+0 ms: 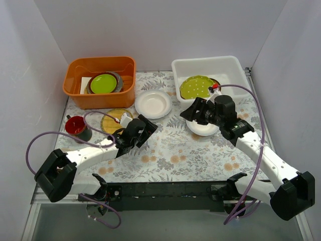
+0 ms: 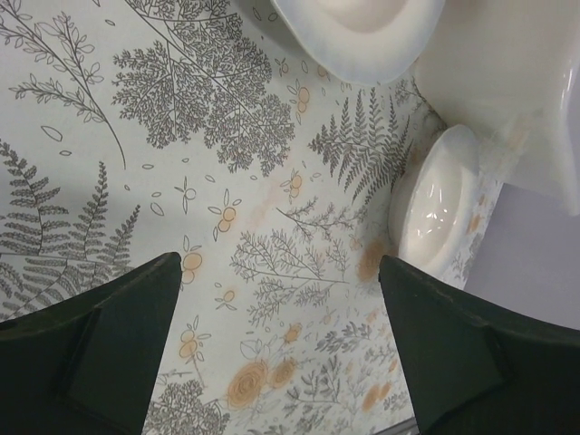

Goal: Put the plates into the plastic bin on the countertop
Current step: Pick up the plate at the center of the board.

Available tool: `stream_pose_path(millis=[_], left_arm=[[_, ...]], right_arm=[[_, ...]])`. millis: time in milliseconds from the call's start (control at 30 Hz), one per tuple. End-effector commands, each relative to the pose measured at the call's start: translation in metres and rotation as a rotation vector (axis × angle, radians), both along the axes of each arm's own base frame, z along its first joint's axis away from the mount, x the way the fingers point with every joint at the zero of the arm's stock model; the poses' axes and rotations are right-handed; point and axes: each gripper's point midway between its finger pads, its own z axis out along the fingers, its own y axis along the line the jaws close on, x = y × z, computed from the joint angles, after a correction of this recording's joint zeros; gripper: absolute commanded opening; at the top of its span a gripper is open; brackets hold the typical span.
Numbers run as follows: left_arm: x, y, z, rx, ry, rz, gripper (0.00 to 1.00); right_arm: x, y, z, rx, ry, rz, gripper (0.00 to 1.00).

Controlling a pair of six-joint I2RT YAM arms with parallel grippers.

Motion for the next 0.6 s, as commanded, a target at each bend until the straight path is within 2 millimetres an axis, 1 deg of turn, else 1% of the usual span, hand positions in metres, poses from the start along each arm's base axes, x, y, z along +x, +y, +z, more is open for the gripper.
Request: stream_pose_path(millis=[0,33,67,133,167,267,300,433,467,567], left_arm=[[0.021,-0.003,0.008,-0.162,-0.029,0.204,0.88],[0.025,-0.005,0.010,-0.185,-0.035,0.220,0.87],[0.027,-0.005,0.003,-0.170,-0.029,0.233,0.86],[0.035,-0.011,0.007,-0.189,-0.030,0.249,0.82],[0.038,-0.013,-0.001,-0.177,-0.016,0.256,0.82],[0.046,-0.022,-0.001,-0.213,-0.032,0.260,0.81],[0.051,-0.025,-0.003,-0.221,-0.039,0.265,0.81],[0.060,-0.035,0.006,-0.262,-0.103,0.236,0.81],[0.063,-0.039,0.012,-0.274,-0.126,0.221,0.81],[0.065,-0.043,0.017,-0.315,-0.161,0.196,0.80]], right_arm=[[-0.003,-0.003,0.008,0.005,-0.053,0.004,0.74],[-0.004,-0.003,0.007,0.003,-0.052,0.005,0.74],[-0.005,-0.004,0.004,-0.002,-0.048,0.006,0.74],[-0.006,-0.004,0.002,-0.006,-0.047,0.007,0.74],[-0.007,-0.004,0.001,-0.006,-0.043,0.012,0.74],[-0.009,-0.004,0.001,-0.006,-0.043,0.018,0.74],[-0.009,-0.005,0.001,-0.006,-0.045,0.017,0.74],[-0.010,-0.007,0.004,-0.017,-0.057,0.019,0.74],[-0.010,-0.007,0.004,-0.022,-0.059,0.022,0.74],[-0.011,-0.009,0.002,-0.028,-0.059,0.023,0.74]])
